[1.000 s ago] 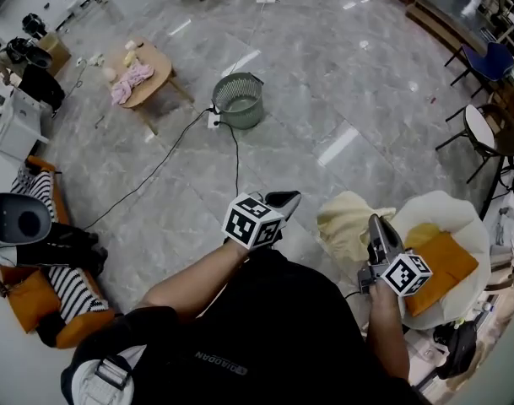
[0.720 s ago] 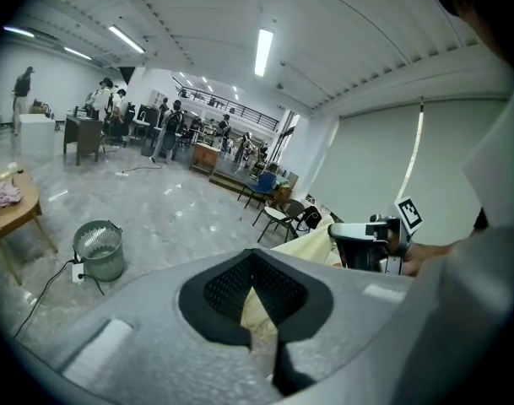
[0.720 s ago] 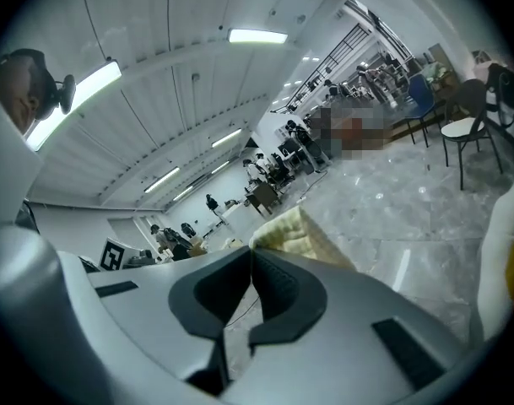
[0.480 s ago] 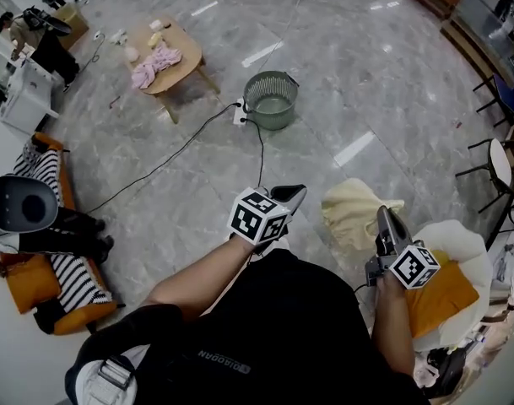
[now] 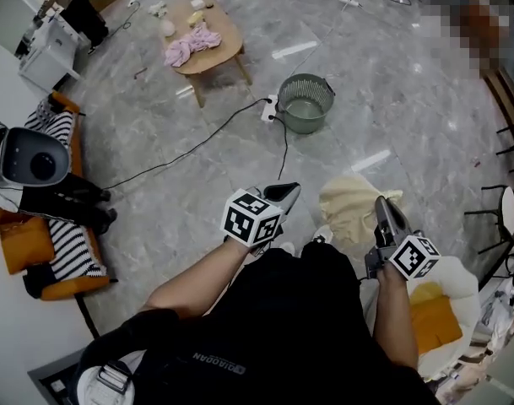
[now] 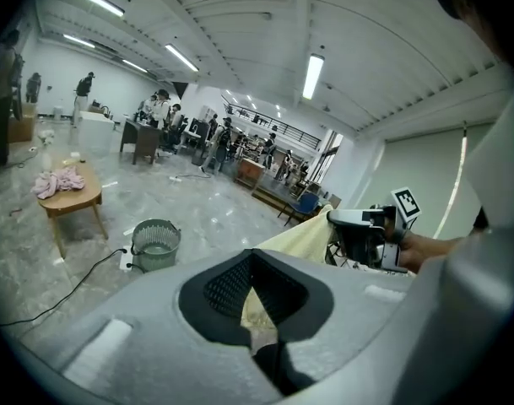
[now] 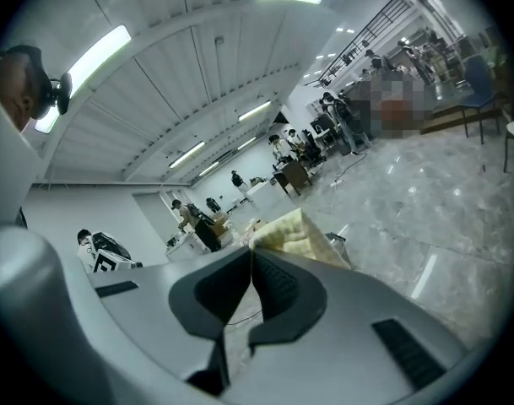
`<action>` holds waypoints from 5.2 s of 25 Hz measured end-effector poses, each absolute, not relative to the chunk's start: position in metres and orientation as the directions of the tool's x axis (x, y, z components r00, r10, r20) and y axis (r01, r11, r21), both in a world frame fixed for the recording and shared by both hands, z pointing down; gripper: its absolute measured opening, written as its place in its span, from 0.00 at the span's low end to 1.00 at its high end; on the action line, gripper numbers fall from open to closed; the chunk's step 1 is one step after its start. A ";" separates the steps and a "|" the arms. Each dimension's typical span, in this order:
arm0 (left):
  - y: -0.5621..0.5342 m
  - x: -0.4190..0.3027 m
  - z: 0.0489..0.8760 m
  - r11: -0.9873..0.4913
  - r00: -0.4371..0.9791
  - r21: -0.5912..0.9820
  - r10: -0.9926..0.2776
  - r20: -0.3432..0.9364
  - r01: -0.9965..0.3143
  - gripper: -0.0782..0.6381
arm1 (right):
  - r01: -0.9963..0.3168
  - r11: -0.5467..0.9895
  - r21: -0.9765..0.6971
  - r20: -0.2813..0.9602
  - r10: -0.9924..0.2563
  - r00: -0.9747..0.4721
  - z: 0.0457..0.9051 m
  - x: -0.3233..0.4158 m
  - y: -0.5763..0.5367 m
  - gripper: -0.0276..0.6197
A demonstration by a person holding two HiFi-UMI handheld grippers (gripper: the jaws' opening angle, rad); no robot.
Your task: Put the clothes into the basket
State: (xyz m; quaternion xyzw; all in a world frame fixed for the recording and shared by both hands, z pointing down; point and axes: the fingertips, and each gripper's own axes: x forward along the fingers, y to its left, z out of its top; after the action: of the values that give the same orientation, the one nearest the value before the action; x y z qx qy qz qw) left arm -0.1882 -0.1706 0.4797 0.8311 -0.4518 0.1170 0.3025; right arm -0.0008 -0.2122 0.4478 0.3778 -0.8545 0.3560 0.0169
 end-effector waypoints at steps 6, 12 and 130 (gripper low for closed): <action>-0.174 -0.231 0.487 -0.327 0.498 0.396 -0.718 0.486 -0.858 0.11 | -0.604 0.520 -0.604 0.309 -0.546 -0.779 0.454 -0.055 -0.246 0.08; -0.213 -0.267 0.493 -0.258 0.438 0.388 -0.746 0.502 -0.885 0.11 | -0.553 0.563 -0.614 0.305 -0.477 -0.824 0.462 -0.100 -0.298 0.08; -0.585 -0.366 0.504 -0.657 0.745 0.372 -0.480 0.464 -0.656 0.11 | -0.676 0.486 -0.555 0.349 -0.601 -0.719 0.482 -0.283 -0.568 0.06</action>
State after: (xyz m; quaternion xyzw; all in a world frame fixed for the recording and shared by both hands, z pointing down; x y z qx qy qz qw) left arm -0.3656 -0.5852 0.5037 0.8953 -0.3172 0.1648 0.2660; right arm -0.2829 -0.5677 0.4821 0.3712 -0.8602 0.3456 0.0539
